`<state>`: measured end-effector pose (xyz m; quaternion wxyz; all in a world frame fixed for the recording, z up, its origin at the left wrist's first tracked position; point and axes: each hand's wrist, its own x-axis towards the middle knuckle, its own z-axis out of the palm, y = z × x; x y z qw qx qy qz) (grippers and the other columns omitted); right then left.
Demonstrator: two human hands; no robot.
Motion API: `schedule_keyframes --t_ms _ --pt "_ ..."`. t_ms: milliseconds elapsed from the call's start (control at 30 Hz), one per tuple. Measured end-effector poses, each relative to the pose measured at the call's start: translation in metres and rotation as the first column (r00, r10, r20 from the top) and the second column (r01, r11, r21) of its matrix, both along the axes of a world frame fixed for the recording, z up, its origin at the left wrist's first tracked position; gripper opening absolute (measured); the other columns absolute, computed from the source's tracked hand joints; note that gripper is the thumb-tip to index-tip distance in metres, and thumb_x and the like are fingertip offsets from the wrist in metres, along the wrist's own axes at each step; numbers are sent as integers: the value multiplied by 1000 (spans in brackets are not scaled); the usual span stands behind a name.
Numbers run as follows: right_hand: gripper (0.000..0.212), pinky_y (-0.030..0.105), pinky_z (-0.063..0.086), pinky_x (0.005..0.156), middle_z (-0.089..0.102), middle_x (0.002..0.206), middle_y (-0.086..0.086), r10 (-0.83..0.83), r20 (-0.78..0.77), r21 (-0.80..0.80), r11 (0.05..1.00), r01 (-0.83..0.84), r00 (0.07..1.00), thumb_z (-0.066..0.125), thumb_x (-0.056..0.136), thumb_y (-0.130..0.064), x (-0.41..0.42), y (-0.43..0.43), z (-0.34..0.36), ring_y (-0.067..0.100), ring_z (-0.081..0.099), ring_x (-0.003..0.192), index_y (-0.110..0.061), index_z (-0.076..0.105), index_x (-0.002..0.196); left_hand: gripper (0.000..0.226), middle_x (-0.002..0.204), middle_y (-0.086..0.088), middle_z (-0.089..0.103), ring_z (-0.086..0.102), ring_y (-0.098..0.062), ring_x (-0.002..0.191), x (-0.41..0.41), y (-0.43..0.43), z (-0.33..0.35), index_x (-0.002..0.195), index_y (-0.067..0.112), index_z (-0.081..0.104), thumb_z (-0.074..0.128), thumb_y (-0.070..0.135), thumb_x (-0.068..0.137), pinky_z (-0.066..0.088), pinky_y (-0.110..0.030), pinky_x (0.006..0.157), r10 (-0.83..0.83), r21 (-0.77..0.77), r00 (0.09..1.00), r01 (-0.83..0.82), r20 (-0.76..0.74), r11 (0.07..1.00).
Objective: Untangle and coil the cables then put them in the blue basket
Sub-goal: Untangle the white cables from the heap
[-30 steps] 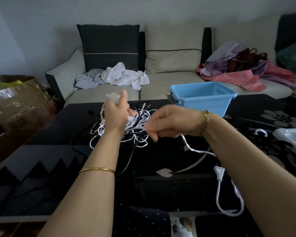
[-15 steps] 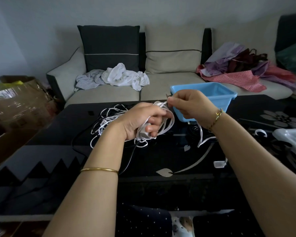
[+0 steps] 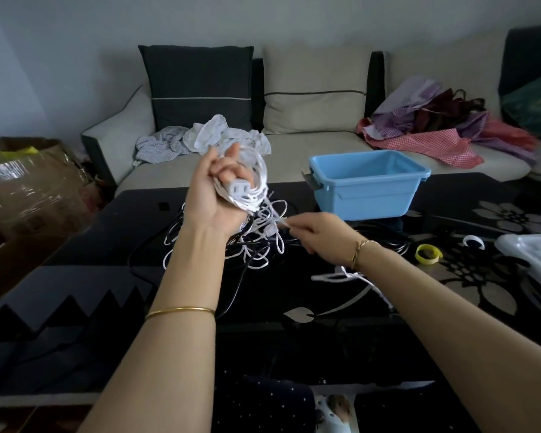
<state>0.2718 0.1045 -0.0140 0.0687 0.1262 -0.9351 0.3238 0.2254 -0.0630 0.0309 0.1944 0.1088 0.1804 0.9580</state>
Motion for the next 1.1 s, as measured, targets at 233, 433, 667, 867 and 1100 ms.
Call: schedule_keyframes --t_ms 233,433,667,867,1100 --pt "23 17 34 60 48 53 -9 204 22 338 920 -200 979 48 96 -24 20 -34 34 5 47 60 -7 62 92 39 51 4 42 44 -6 39 -4 8 -7 91 2 57 51 39 96 52 -23 52 464 -459 874 -475 -146 751" --pt "16 14 38 56 54 48 -6 204 -47 289 940 -182 978 56 88 -18 34 -35 56 3 52 55 -6 67 82 40 43 6 46 48 -7 39 -1 14 -18 77 -5 50 51 30 97 53 -29 63 256 -543 560 -828 -788 140" --pt "6 14 37 53 57 56 2 -48 -351 -116 993 7 935 69 82 -18 23 5 68 4 48 52 -13 72 82 62 43 3 38 45 -16 38 16 13 -17 91 0 57 30 57 96 53 -31 53 -294 -896 851 -377 -435 234" --pt "12 9 33 43 48 46 -11 -209 -261 -339 934 114 942 66 86 -27 5 20 44 1 43 40 -16 72 84 33 39 6 27 29 -6 29 30 15 -2 78 6 51 51 39 83 37 -18 40 -494 -873 837 41 -236 487" --pt "37 19 33 41 45 49 -2 -159 -142 -376 922 95 977 53 94 -26 -5 19 23 6 36 37 6 60 76 16 40 6 42 32 -2 26 19 16 -3 72 12 43 43 21 86 34 -13 34 -457 -691 875 233 -158 684"
